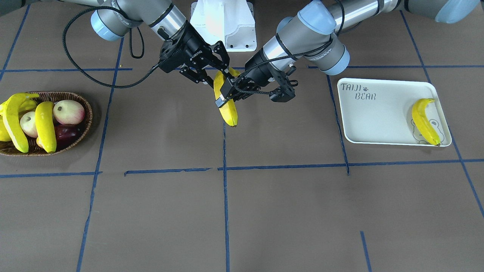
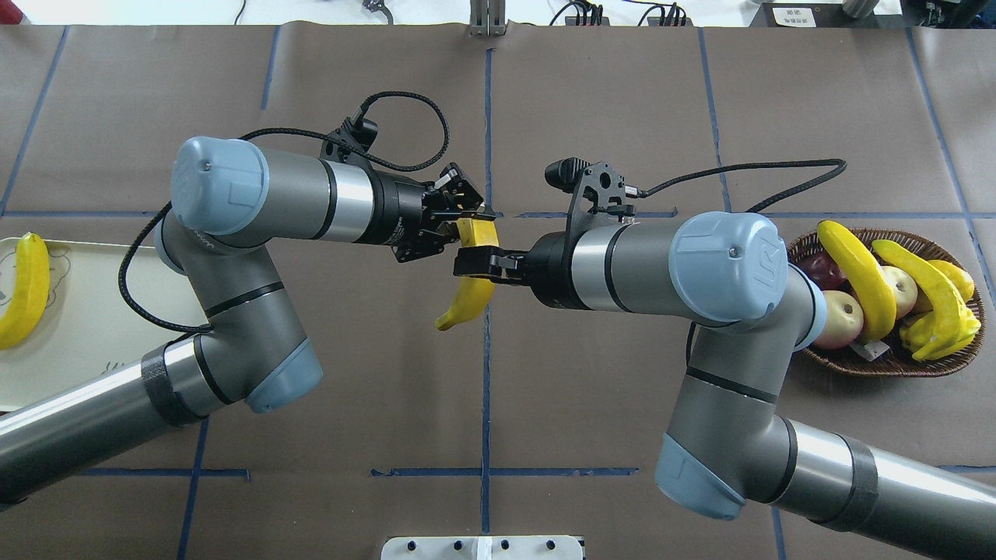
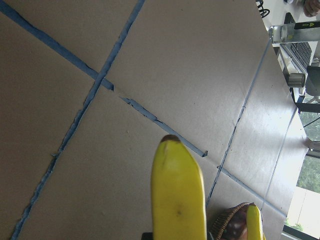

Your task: Transfer all bananas from basket to plate

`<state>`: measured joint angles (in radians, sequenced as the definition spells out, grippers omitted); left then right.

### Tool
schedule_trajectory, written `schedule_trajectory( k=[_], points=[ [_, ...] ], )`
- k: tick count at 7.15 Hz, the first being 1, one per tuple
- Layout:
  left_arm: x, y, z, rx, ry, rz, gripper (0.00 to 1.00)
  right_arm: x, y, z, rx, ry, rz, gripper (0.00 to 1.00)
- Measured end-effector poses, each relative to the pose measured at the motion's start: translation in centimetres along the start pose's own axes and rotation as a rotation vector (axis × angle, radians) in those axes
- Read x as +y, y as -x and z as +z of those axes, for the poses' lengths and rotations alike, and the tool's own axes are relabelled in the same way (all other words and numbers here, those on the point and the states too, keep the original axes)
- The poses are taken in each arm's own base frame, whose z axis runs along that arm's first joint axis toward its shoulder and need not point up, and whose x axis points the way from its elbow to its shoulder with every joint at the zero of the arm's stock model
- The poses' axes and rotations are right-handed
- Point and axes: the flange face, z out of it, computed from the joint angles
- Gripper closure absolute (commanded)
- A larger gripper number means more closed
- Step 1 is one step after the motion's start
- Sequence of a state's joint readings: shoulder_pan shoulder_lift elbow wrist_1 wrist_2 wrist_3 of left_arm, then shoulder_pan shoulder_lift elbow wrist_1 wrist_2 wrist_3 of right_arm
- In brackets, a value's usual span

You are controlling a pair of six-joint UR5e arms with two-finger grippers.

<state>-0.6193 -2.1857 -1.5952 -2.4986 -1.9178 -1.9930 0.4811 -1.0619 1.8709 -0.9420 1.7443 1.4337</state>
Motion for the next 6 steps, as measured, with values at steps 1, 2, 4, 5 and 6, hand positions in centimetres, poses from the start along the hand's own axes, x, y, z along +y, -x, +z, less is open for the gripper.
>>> schedule_trajectory(
  k=[1,2,4,5,6],
  points=[
    [-1.1,0.3,-0.5,-0.007,-0.017,-0.001,1.0,-0.2,0.2,-0.6,-0.007,-0.001,-0.002,0.0],
    [-3.4,2.0,-1.6,-0.038,-0.041,-0.006,1.0,-0.8,-0.1,-2.0,-0.011,0.001,-0.001,0.0],
    [-10.8,9.6,-6.9,-0.175,-0.096,0.072,1.0,-5.6,-3.5,-6.0,0.047,0.024,0.012,0.0],
    [-14.4,14.4,-10.6,-0.252,-0.121,0.137,1.0,-8.0,-5.4,-8.2,0.087,0.034,0.006,0.0],
    [-18.0,19.4,-15.8,-0.329,-0.142,0.21,1.0,-9.5,-7.6,-10.5,0.134,0.047,-0.022,0.0]
  ],
)
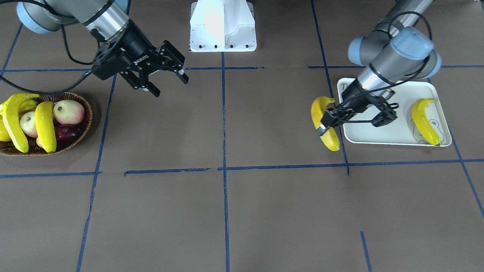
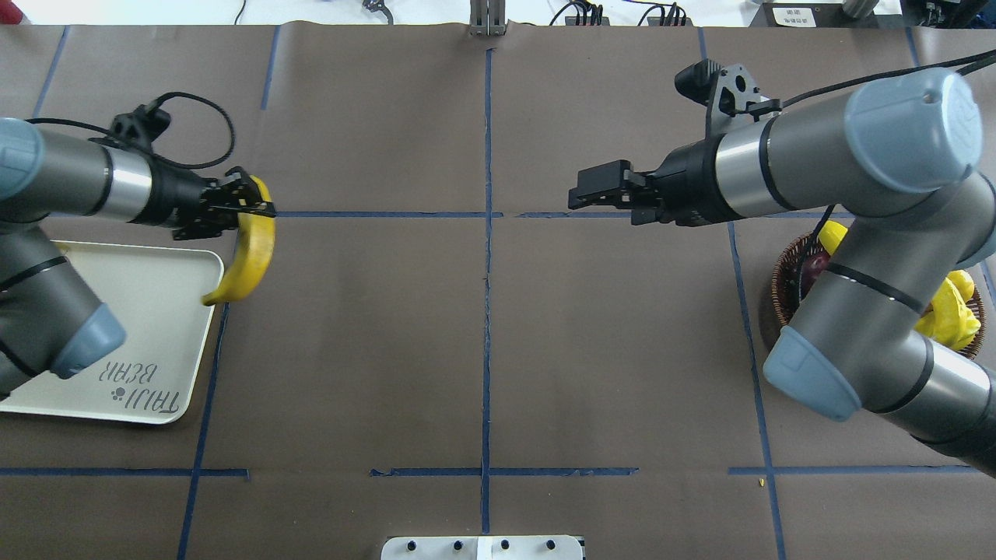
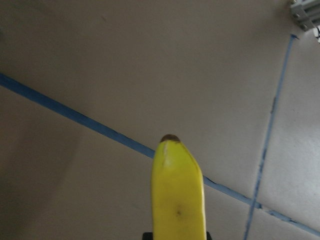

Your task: Transfer all bananas from basket to plate

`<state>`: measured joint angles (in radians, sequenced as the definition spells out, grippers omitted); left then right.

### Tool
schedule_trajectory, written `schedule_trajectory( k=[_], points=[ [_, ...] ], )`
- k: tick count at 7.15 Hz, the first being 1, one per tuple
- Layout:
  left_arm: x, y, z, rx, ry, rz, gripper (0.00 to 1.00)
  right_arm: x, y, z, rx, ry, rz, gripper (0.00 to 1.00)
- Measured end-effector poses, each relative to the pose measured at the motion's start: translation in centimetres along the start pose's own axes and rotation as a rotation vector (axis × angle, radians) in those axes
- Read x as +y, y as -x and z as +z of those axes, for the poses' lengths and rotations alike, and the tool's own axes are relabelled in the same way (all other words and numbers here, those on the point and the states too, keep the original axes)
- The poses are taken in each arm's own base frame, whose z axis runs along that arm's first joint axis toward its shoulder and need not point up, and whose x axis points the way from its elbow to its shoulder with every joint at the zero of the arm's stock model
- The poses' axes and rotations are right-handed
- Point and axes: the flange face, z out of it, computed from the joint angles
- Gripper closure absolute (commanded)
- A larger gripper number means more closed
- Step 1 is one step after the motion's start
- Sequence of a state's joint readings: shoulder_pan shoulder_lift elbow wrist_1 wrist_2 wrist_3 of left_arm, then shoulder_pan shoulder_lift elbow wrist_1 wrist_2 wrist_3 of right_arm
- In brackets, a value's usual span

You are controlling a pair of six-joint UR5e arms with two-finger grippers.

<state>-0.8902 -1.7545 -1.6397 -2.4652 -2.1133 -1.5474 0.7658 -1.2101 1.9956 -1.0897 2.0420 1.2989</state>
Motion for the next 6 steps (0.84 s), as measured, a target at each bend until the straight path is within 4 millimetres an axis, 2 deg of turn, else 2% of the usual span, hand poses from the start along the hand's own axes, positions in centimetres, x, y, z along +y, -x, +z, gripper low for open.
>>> schedule_trajectory(
  k=[1,2,3,4,5,6],
  points=[
    [-2.3,6.7,-3.2,-0.067,-0.019,0.071,1.0,-0.7,-2.7,-1.6,0.046,0.016,-0.035,0.0],
    [-3.3,12.8,-5.9,-0.132,-0.029,0.14,1.0,-1.1,-5.8,-3.1,0.087,0.037,-0.067,0.0],
    [-3.4,16.4,-7.2,-0.174,-0.027,0.186,1.0,-1.2,-8.5,-4.2,0.117,0.053,-0.088,0.0],
    [-3.3,18.1,-7.7,-0.194,-0.027,0.204,0.61,-1.0,-10.8,-4.7,0.143,0.067,-0.105,0.0],
    [-3.2,18.7,-7.8,-0.203,-0.025,0.208,0.01,-0.7,-12.5,-4.9,0.164,0.078,-0.119,0.0],
    [-3.0,19.2,-7.7,-0.211,-0.019,0.208,0.0,-0.4,-14.0,-5.1,0.183,0.088,-0.133,0.0]
  ],
)
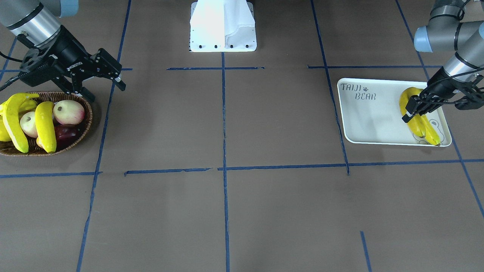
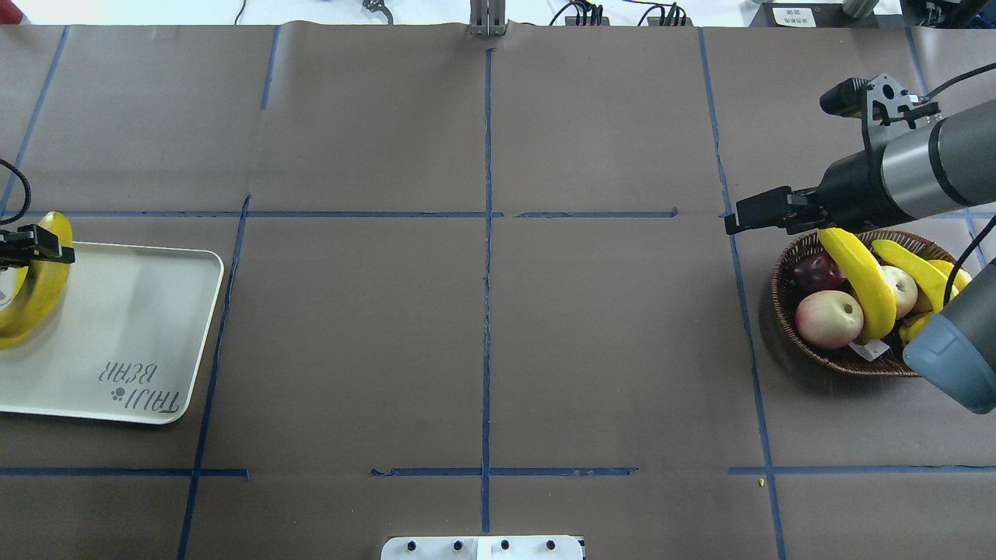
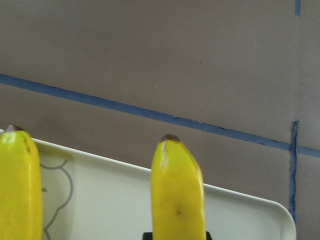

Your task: Transfer all bananas from basket to plate

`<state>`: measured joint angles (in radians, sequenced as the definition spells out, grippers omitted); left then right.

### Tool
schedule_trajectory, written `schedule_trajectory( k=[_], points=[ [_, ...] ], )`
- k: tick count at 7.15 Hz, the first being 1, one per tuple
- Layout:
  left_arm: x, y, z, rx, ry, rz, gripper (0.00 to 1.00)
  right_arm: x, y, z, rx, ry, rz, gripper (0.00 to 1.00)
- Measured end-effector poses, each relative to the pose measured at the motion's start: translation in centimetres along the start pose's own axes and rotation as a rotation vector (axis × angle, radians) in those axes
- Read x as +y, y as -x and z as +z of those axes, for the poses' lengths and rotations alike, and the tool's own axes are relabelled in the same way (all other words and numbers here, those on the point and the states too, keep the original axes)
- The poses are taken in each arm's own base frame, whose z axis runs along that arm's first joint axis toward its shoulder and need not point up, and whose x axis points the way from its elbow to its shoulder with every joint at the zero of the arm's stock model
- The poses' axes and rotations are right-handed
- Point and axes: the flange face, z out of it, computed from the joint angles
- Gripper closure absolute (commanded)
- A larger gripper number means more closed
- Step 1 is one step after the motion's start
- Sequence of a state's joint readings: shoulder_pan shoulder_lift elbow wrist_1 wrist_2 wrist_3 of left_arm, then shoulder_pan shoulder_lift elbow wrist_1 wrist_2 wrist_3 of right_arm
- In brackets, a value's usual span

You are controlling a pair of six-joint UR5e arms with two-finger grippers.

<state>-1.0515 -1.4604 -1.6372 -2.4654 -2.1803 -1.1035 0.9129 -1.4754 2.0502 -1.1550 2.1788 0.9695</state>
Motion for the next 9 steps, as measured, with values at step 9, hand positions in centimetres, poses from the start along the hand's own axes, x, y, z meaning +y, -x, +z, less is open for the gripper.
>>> schedule_trajectory(
  k=[9],
  points=[
    [-0.2,-3.3,0.2,0.048,0.004,0.031,0.0,5.9,-16.4,-1.2,0.165,0.132,-0.157,0.01]
  ],
)
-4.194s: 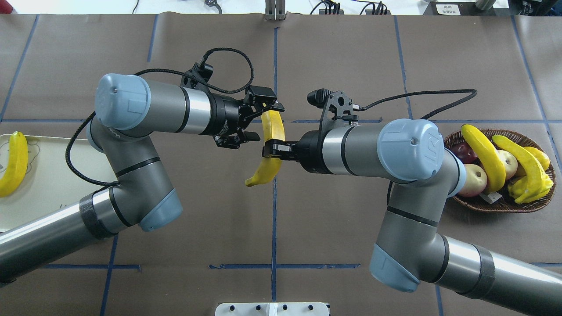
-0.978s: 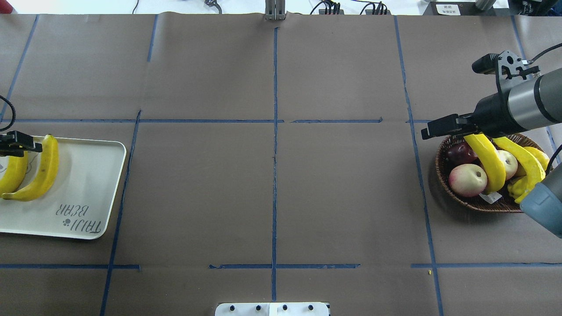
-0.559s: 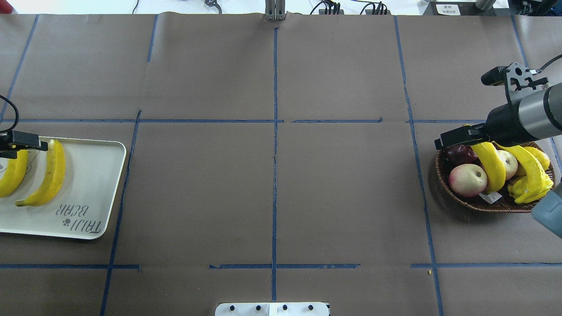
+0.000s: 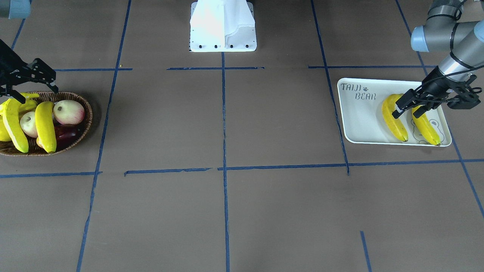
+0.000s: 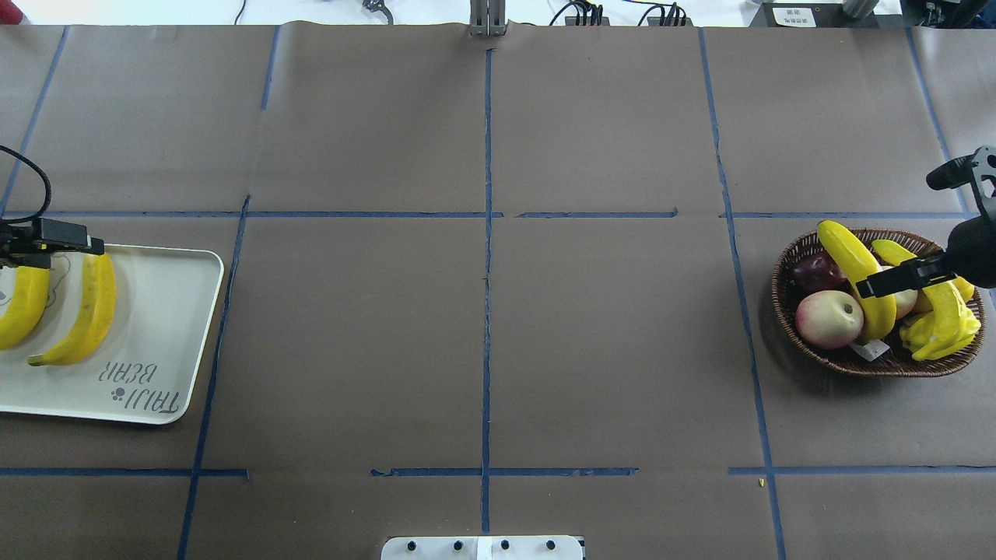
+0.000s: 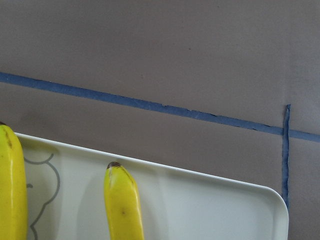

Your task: Transfer all bananas from basket to plate

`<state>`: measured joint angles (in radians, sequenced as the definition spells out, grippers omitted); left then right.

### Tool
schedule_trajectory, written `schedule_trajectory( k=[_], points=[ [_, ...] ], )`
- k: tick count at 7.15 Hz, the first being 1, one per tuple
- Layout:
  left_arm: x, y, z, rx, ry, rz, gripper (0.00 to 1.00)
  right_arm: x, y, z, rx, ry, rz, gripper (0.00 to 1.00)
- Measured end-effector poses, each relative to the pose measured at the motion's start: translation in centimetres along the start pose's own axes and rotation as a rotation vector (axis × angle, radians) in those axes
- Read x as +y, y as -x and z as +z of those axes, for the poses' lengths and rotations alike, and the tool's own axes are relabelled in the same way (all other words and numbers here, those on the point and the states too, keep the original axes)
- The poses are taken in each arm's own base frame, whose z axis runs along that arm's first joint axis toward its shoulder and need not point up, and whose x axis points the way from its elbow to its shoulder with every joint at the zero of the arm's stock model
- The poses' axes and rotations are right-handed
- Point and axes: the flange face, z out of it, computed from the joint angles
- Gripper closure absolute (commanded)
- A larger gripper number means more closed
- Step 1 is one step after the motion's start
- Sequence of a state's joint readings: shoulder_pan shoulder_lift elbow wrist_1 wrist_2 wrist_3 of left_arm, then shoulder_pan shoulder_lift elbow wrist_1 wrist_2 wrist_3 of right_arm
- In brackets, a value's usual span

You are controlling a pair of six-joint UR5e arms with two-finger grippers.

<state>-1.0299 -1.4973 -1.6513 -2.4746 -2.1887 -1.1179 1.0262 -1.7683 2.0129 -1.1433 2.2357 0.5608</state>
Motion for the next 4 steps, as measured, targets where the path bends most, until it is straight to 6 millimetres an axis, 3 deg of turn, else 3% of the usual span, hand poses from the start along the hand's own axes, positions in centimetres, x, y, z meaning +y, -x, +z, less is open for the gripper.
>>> schedule_trajectory(
  k=[2,4],
  points=[
    [-0.4,-0.8,0.1,0.009,-0.004,0.003,0.0,2.8,-7.1,-0.2,-0.069,0.064,0.136,0.0],
    [0.0,-2.3,0.8,0.023,0.007,-0.025,0.0,5.1,-13.2,1.4,-0.134,0.068,0.201,0.01]
  ],
)
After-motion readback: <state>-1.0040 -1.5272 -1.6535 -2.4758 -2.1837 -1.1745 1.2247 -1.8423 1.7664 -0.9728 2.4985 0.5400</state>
